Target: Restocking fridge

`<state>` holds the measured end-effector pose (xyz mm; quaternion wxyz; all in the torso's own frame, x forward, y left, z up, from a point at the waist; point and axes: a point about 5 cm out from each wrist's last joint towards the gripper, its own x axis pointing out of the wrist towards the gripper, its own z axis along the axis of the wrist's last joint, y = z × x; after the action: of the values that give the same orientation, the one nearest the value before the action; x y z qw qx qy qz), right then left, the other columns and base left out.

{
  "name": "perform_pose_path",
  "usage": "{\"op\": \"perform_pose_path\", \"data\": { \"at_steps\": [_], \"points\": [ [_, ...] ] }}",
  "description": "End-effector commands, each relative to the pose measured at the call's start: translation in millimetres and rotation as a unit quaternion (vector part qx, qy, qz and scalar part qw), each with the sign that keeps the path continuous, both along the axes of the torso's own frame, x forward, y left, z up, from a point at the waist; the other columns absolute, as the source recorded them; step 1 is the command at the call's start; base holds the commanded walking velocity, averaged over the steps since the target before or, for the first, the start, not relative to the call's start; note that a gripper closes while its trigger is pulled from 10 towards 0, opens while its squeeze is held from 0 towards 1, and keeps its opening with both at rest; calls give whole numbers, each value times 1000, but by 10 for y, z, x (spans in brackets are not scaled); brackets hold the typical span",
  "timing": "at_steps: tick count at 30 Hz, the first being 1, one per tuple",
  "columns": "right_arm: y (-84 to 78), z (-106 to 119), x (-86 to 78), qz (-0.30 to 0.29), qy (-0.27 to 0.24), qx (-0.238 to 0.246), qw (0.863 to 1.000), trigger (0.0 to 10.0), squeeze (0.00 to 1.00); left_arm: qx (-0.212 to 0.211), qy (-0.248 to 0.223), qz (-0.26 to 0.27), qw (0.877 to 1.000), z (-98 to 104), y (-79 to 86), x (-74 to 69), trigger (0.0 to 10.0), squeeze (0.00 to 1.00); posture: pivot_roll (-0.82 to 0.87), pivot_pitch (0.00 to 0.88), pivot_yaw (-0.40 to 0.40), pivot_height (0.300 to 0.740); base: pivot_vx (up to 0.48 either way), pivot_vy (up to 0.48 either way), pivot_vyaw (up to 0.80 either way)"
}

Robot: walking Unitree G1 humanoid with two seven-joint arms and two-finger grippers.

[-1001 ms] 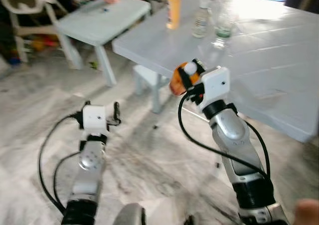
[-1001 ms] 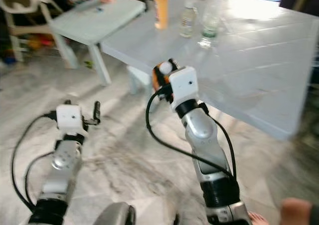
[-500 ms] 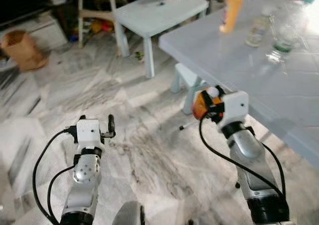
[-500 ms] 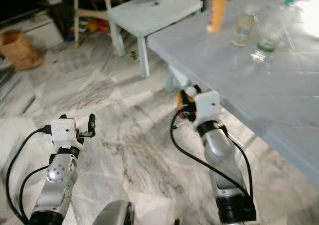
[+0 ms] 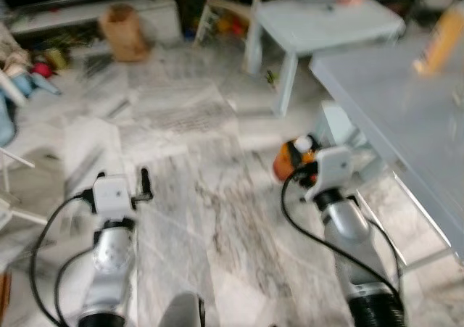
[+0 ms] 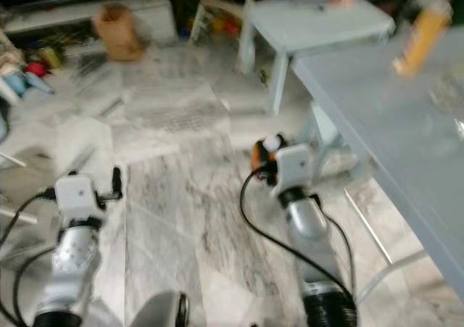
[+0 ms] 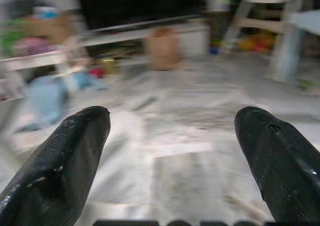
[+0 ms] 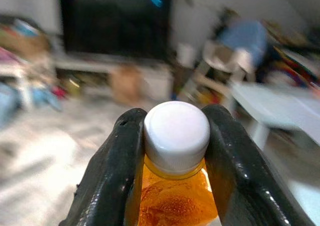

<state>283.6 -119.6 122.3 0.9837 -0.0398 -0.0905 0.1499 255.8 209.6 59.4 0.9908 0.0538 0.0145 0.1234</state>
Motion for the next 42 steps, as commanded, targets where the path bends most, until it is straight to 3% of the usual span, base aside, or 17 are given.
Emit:
{"op": "perform_pose_path", "data": {
  "at_steps": [1,10,13,15,20,27,34,42],
  "points": [
    [-105,59,12,-16,-18,-5,1000,10000,0,-6,1,0,1000,-19,-37,-2,10000,0,58,29,2,740,0,0,781],
    [-357,-37,41,-92,3,6,996,10000,0,10,-5,-1,1000,-50,-46,-127,10000,0,63,0,-5,740,0,0,772],
    [-468,-93,-21,-113,10,-5,994,10000,0,26,-14,5,1000,-13,-4,-193,10000,0,55,0,0,740,0,0,769],
    [-590,-172,-168,-138,28,-3,990,10000,0,41,-12,4,999,-15,4,-355,10000,0,47,0,7,740,0,0,738],
    [-641,-264,-317,-148,46,-11,988,10000,0,35,5,1,999,-110,24,-483,10000,0,43,1,15,740,0,0,565],
    [-699,-330,-357,-174,50,-17,983,10000,0,57,-3,-2,998,-41,107,-335,10000,0,30,1,51,740,0,0,0],
    [-696,-310,-411,-155,39,-39,986,10000,0,52,-2,-29,998,-33,90,-339,10000,0,13,0,61,740,0,0,179],
    [-617,-255,-272,-120,32,-45,991,10000,0,54,-3,-31,998,-40,69,-280,10000,0,25,5,39,740,337,0,761]
  ]
}}
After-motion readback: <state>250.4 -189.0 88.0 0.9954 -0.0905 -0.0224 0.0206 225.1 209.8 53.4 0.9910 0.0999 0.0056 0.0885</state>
